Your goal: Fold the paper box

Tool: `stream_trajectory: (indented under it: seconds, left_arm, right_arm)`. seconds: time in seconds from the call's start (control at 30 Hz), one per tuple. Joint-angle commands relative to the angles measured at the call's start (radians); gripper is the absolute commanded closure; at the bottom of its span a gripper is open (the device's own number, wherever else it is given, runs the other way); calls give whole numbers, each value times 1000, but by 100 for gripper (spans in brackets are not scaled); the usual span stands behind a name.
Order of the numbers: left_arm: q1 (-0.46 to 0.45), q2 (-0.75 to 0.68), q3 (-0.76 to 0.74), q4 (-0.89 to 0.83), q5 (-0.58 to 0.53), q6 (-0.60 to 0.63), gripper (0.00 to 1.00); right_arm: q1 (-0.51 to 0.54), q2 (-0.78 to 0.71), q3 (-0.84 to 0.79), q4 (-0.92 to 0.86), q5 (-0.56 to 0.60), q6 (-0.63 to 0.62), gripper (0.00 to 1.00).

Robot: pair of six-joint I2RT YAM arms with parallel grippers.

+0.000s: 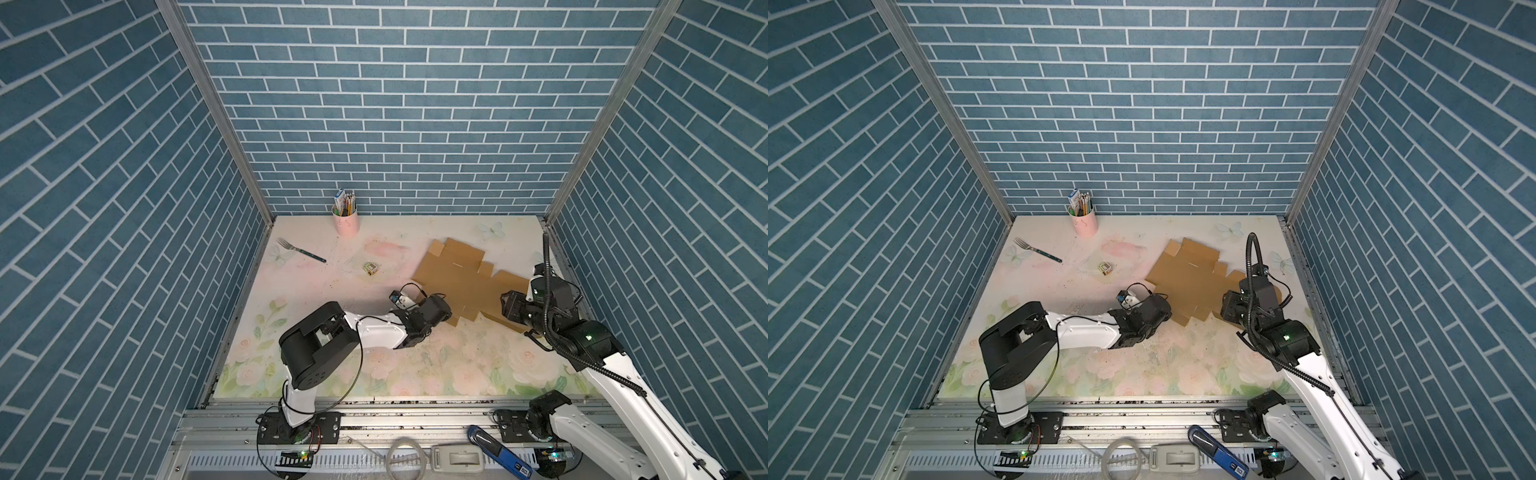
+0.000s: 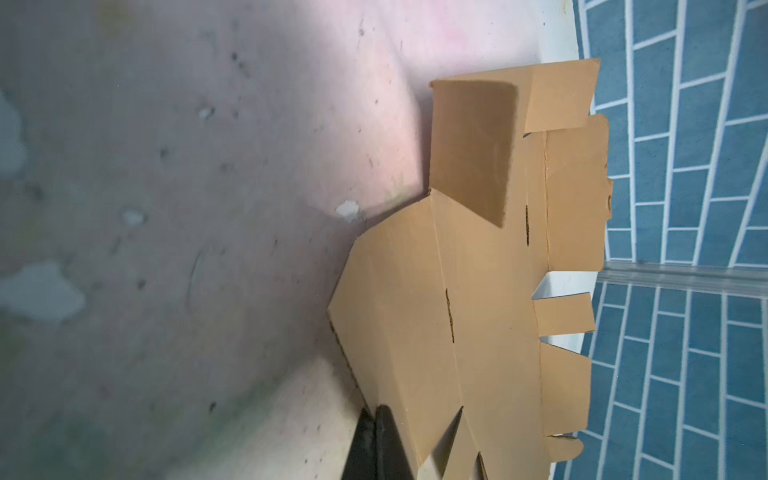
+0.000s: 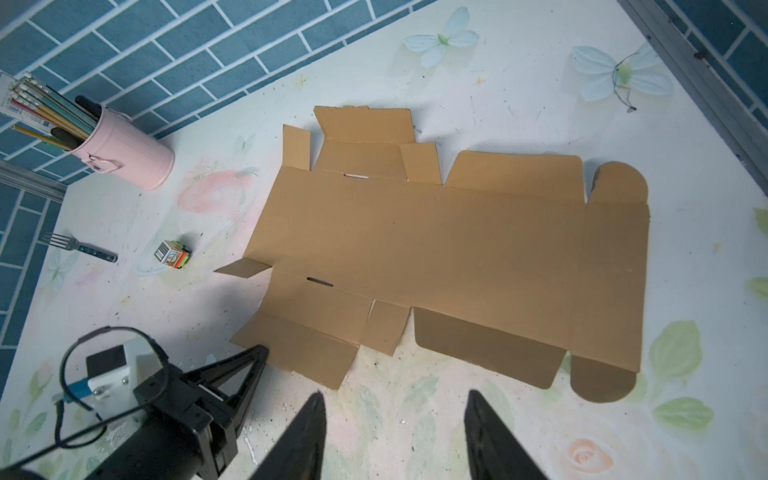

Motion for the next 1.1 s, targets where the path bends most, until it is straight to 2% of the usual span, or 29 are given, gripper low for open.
stream_trajectory:
  seconds: [0.0, 0.2, 0.47, 0.67, 0.77, 0.87, 1.07]
  left_arm:
    - [72, -45, 27, -90, 130, 231, 100]
    - [206, -64, 132, -260, 336, 511, 100]
    - [320, -30, 325, -518, 504, 882, 100]
    - [405, 6, 469, -677, 572, 1138, 99]
    - [433, 19, 508, -706, 572, 1216, 99]
    - [457, 19, 485, -655, 590, 1241, 100]
    - [459, 39, 508, -636, 549, 1314, 100]
  right_arm:
    - [-7, 27, 33, -24, 17, -51, 46]
    - [-29, 82, 33, 40, -41, -95, 43]
    - [-120, 224, 89, 143, -210, -196, 43]
    - [-157, 328, 116, 238, -288, -263, 43]
    - [-161, 401, 142, 260, -280, -307, 43]
    - [-169, 470, 157, 312, -286, -328, 43]
    - [-213, 612, 219, 343, -339, -350, 43]
